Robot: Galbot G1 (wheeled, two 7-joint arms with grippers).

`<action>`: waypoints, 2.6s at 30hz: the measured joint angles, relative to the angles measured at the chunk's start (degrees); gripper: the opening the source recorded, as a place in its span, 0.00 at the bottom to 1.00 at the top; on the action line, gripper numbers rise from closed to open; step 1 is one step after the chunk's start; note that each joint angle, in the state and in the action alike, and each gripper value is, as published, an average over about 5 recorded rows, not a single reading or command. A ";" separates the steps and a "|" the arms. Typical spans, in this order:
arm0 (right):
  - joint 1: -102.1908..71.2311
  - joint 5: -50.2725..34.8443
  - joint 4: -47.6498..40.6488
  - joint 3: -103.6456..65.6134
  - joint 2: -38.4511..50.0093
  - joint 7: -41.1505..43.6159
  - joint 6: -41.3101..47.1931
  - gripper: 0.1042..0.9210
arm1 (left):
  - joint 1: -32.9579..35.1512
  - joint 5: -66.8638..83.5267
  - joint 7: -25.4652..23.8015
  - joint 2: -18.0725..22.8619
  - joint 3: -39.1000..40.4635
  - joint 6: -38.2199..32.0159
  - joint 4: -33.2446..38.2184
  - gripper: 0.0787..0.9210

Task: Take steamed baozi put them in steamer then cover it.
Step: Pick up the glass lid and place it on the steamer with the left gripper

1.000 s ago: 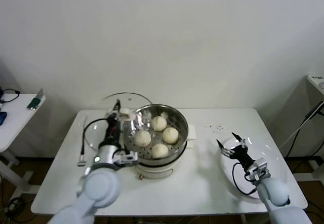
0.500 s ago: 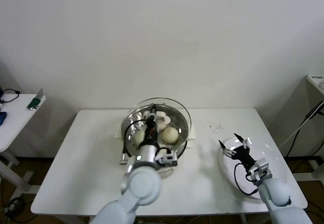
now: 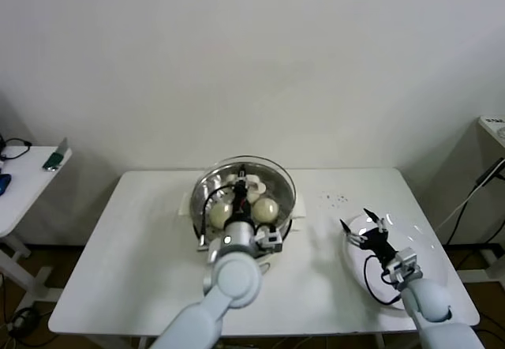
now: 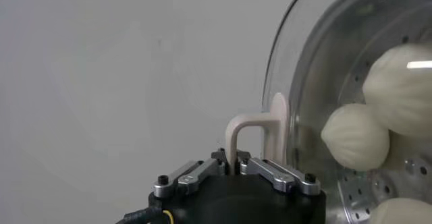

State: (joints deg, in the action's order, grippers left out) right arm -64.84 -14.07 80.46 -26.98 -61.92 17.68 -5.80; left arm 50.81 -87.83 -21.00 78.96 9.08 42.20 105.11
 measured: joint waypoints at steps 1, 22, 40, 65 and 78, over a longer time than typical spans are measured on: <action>0.01 0.08 -0.04 0.00 -0.04 0.00 -0.02 0.88 | -0.02 -0.14 -0.08 0.10 -0.03 0.00 -0.24 0.09; 0.49 0.70 -0.55 -0.12 0.17 0.18 -0.27 0.88 | -0.35 -1.40 -0.80 0.93 0.01 0.00 -3.59 0.09; 1.02 0.99 -0.81 0.07 0.22 0.36 -0.33 0.88 | -0.17 -0.79 0.45 0.86 0.21 0.01 -4.81 0.09; 0.77 1.72 -0.94 -0.33 0.11 1.03 -0.58 0.88 | 0.09 1.94 2.97 0.01 0.26 -0.06 -4.96 0.13; 0.92 1.80 -0.15 -0.76 0.63 1.12 1.93 0.88 | 1.38 5.14 2.14 -4.18 0.09 -0.10 0.47 0.57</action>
State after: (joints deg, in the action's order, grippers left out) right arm -63.92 -12.27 80.31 -27.74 -61.29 18.80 -3.87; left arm 52.19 -82.69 -18.86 74.79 9.18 42.11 105.58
